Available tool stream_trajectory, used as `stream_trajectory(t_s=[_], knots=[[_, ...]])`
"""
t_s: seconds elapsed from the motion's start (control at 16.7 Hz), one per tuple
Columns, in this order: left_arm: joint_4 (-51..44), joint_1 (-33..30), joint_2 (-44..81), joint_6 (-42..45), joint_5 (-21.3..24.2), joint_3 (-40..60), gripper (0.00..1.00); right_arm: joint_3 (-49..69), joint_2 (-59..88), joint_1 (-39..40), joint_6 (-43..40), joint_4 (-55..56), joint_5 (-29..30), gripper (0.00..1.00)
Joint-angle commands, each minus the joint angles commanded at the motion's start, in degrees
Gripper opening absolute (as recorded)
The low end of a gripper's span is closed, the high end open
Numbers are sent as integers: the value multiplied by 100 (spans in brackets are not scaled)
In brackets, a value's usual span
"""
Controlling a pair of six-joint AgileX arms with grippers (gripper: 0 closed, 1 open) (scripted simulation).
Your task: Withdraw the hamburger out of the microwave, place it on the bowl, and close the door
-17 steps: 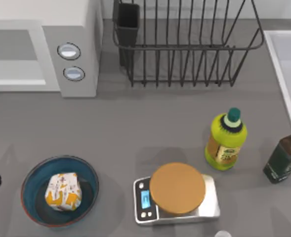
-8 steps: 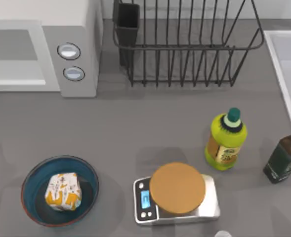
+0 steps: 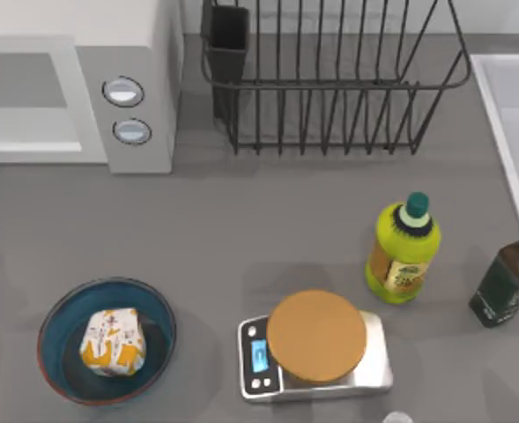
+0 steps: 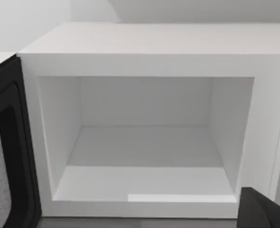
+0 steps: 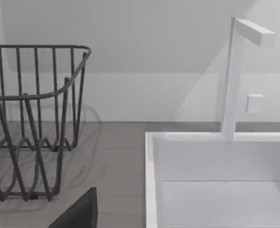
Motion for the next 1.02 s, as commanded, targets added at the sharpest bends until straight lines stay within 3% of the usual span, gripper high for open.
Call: stream_trajectory(t_s=[0.36,0.78,1.02], knots=[[1418,11,1114,18,14,-257,0,0,0,0,0,0,0,100],[1620,-40,1304,21,-38,-290,0,0,0,0,0,0,0,100],[2443,-236,1984,31,-231,-403,0,0,0,0,0,0,0,100]])
